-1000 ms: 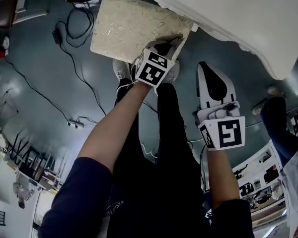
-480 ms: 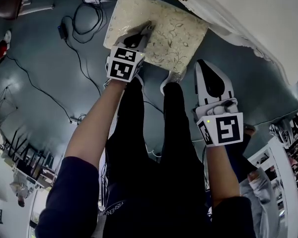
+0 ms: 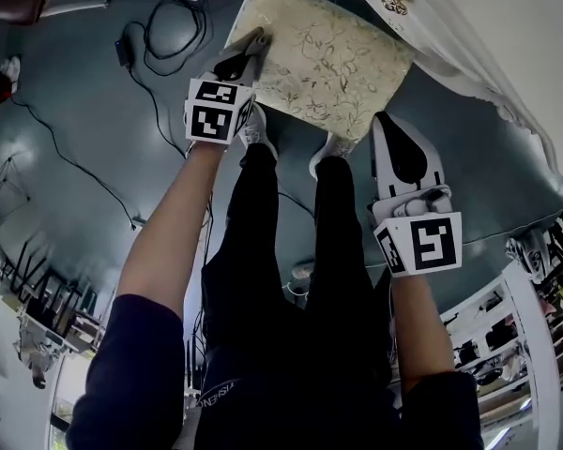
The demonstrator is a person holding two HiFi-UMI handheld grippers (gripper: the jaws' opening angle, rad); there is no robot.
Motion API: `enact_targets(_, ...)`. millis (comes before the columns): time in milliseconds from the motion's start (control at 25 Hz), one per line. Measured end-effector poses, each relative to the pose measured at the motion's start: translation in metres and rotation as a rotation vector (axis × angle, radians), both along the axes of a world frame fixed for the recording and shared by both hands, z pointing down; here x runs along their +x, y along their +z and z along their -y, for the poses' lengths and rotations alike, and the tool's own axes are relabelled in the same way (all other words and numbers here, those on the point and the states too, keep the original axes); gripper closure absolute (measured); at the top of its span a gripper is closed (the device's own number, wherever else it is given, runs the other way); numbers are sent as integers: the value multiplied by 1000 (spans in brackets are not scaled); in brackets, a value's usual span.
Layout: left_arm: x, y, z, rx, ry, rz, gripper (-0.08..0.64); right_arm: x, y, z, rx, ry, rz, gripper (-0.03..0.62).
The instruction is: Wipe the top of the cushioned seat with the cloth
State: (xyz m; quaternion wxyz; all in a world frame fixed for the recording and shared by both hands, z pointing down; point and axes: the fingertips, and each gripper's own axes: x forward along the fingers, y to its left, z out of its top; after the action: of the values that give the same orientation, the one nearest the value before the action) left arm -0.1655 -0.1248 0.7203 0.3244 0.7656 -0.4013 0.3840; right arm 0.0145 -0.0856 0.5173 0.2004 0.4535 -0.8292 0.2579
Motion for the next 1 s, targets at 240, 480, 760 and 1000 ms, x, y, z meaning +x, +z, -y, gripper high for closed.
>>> enact_targets(240, 9, -1, -9, -10, -1, -8, 538, -3, -4, 1, 0, -2, -1, 572)
enact_targets(480, 41, 2, -28, -29, -8, -39, 538, 7, -2, -1, 1, -1, 4, 572)
enact_targets(760, 87, 4, -47, -51, 11, -69, 538, 32, 1, -9, -5, 3, 5, 572)
enact_targets(1000, 127, 7, -69, -74, 38, -84, 538, 54, 0, -15, 1, 3, 8, 572)
